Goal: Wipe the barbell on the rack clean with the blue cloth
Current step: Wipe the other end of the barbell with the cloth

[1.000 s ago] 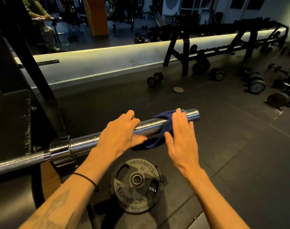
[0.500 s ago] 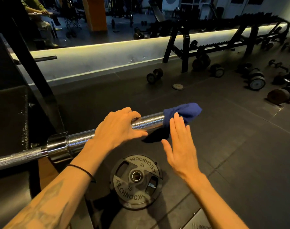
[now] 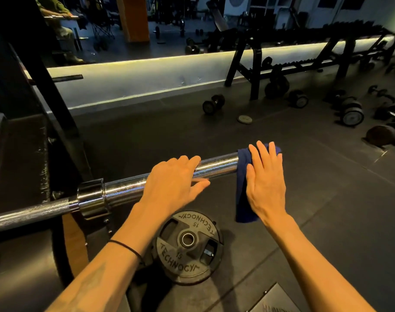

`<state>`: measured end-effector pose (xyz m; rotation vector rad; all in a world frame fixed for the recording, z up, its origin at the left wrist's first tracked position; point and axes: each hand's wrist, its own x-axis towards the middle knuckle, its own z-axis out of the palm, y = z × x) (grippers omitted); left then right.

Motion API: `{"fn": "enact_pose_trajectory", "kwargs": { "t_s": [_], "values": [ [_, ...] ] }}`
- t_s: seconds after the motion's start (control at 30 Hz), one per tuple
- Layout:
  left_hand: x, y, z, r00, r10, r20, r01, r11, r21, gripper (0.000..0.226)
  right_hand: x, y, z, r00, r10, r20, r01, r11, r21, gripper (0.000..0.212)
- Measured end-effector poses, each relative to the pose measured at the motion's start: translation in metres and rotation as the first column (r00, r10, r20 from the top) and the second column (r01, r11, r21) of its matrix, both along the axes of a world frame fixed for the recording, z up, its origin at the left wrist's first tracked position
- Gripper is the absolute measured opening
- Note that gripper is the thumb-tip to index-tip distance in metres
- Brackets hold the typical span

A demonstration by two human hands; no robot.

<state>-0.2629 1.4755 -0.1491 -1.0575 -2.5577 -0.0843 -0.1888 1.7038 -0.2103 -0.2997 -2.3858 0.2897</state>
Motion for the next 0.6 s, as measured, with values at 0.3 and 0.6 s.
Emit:
{"fn": "enact_pose_trajectory", "kwargs": {
  "t_s": [0.3,0.6],
  "values": [
    [0.009,0.002,0.006,0.998,0.038,0.056,-0.038,0.999,0.011,0.049,-0.015,-0.084,0.015,0.965,0.264,-0.01,-0.263,0.963,0.054,0.044],
    [0.019,-0.064,0.015,0.987,0.157,-0.03,-0.156,0.988,0.019,0.055,-0.004,0.0,0.032,0.974,0.171,0.146,-0.195,0.966,0.17,0.046]
  ]
}}
